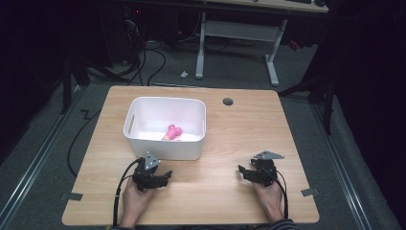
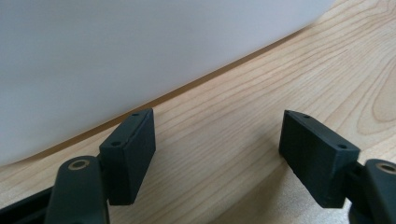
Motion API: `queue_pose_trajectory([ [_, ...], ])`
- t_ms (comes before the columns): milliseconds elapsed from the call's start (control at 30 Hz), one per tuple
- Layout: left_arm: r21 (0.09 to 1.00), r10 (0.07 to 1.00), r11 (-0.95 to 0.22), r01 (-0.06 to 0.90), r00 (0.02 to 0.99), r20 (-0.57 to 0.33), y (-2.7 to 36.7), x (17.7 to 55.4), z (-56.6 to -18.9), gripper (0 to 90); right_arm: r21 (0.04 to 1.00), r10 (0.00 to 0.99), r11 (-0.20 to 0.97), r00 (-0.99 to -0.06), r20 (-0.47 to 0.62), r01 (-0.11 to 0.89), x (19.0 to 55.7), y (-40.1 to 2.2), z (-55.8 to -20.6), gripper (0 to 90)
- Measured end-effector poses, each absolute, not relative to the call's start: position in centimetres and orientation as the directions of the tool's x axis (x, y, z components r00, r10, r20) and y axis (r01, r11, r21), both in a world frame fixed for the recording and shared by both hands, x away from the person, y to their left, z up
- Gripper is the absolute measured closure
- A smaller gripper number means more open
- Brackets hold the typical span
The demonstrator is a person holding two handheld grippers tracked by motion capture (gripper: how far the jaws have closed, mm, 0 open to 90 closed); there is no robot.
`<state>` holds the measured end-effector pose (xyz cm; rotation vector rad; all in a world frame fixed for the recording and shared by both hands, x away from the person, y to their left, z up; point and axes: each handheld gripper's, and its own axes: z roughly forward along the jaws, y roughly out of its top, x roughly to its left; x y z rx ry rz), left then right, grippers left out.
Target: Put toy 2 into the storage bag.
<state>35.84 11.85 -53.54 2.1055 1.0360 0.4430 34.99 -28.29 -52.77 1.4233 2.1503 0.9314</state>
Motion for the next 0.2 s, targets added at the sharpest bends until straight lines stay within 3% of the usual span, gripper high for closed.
queue_pose_trajectory([
  [67, 0.743, 0.789, -0.403, 0.535, 0.615, -0.014, 11.85, 35.84, -53.55, 27.4, 0.727, 0.919, 0.287, -0.394, -0.025, 0.624, 34.71, -27.80, -53.07, 36.9],
  [200, 0.743, 0.788, -0.404, 0.534, 0.615, -0.014, 11.85, 35.83, -53.55, 27.4, 0.725, 0.918, 0.285, -0.396, -0.018, 0.627, 34.77, -27.81, -53.08, 34.7],
])
